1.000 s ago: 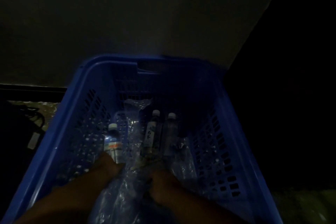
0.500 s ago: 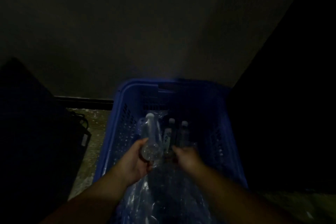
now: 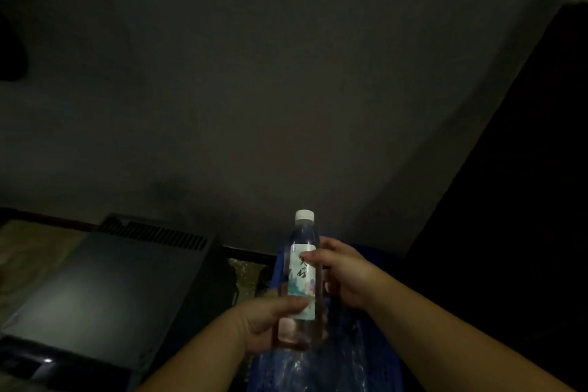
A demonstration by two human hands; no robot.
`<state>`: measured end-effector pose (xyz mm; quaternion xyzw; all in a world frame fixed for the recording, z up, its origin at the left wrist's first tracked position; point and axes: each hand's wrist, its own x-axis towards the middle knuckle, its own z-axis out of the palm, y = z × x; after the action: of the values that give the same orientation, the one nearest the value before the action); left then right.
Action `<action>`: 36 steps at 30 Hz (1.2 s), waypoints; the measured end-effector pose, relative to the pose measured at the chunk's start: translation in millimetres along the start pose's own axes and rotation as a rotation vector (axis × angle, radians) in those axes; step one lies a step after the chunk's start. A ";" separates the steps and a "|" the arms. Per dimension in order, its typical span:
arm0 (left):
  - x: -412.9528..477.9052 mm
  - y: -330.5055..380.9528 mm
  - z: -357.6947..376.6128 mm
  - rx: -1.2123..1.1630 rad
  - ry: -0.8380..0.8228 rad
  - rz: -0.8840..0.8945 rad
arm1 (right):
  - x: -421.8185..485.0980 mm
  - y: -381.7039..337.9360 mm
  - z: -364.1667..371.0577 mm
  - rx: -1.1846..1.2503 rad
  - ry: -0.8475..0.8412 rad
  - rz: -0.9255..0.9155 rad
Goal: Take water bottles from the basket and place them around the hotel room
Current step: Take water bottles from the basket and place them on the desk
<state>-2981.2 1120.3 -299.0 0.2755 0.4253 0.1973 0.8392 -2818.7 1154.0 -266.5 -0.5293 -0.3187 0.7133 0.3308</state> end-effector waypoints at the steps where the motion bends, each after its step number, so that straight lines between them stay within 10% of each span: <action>1: -20.4 7.4 7.3 0.077 0.045 0.021 | -16.6 -14.4 10.4 -0.051 -0.026 -0.016; 18: -399.0 -48.6 -56.0 0.589 0.996 0.525 | -182.9 -60.2 369.6 -0.926 -0.721 -0.472; 36: -773.6 -160.3 -280.2 0.695 1.551 0.304 | -267.1 67.2 832.7 -0.989 -1.171 -0.639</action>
<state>-3629.7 641.9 -68.2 0.3579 0.8728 0.2987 0.1444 -3573.2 812.0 21.7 -0.0405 -0.8511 0.5227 0.0273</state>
